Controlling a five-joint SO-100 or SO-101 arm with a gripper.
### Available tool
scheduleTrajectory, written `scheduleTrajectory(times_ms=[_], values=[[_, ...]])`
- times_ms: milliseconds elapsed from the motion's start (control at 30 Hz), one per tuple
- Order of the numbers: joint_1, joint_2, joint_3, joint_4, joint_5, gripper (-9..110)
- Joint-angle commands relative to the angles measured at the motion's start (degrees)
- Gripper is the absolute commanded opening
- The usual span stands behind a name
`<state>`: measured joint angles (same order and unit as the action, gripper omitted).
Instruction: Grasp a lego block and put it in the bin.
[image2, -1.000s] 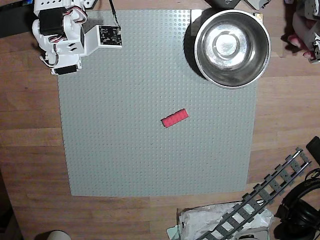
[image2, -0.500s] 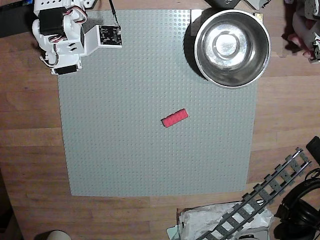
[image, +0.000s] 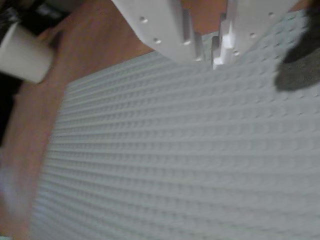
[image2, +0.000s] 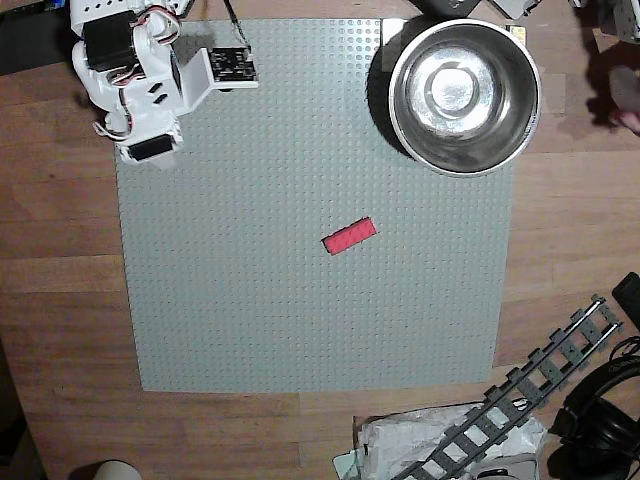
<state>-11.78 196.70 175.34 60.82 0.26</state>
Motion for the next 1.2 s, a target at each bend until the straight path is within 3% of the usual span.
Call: scheduleTrajectory(times_ms=[0,300,600,1167], values=[[-2.99,0.88,-4.75,-4.92,1.49,4],[-10.28,-7.65,-8.26,-23.12,8.09,11],[-18.37,-39.20,-23.12,-33.57,8.53,13],[-23.64,-76.99,-44.65,-34.63,7.91,17]])
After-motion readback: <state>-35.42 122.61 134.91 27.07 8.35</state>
